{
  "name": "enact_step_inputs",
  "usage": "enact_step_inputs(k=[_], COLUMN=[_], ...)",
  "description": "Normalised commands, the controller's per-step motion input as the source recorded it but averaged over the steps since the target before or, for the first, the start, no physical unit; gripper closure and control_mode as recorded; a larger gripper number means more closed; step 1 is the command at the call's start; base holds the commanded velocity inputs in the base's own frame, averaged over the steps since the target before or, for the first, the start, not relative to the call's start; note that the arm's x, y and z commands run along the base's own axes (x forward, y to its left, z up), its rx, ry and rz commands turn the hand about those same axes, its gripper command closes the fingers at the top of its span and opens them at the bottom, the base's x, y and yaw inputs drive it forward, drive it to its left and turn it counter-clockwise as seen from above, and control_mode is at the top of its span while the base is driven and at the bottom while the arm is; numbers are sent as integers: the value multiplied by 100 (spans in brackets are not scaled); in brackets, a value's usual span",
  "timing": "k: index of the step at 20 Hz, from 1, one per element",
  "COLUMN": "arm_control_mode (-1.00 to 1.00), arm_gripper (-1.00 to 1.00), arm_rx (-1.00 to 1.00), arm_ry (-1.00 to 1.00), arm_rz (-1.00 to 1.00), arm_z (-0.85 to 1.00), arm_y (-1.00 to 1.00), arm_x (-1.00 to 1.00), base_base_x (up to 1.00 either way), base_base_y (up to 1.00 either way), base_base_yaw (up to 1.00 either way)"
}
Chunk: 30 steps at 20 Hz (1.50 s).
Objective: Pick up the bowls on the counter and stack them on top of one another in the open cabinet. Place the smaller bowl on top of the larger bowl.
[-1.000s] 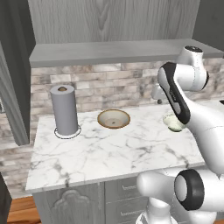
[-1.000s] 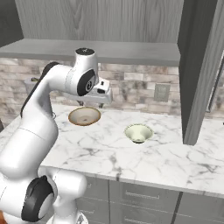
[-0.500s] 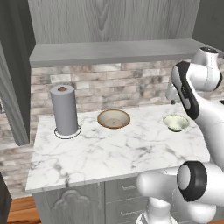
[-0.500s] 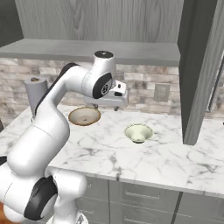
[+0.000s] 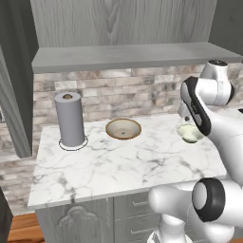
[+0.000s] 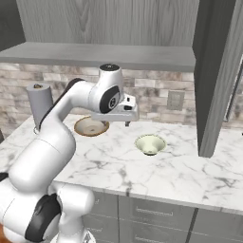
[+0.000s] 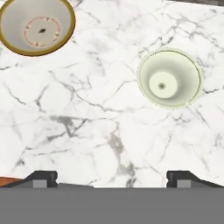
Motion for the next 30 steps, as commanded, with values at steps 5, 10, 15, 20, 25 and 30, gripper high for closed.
enact_step_inputs(k=[5, 10, 15, 20, 25, 30], arm_control_mode=[-100, -100, -100, -100, -100, -100], arm_gripper=[-100, -100, -100, -100, -100, -100], arm_rx=[-14, -6, -1, 0, 0, 0], arm_ry=[0, 0, 0, 3, 2, 1], arm_rz=[6, 5, 5, 5, 5, 3], arm_z=[-57, -35, -30, -27, -30, -25], arm_y=[-1, -12, -17, -18, -16, -18], arm_x=[-1, 14, 37, 54, 50, 39], base_base_x=[0, 0, 0, 0, 0, 0], base_base_y=[0, 0, 0, 0, 0, 0], base_base_yaw=[0, 0, 0, 0, 0, 0])
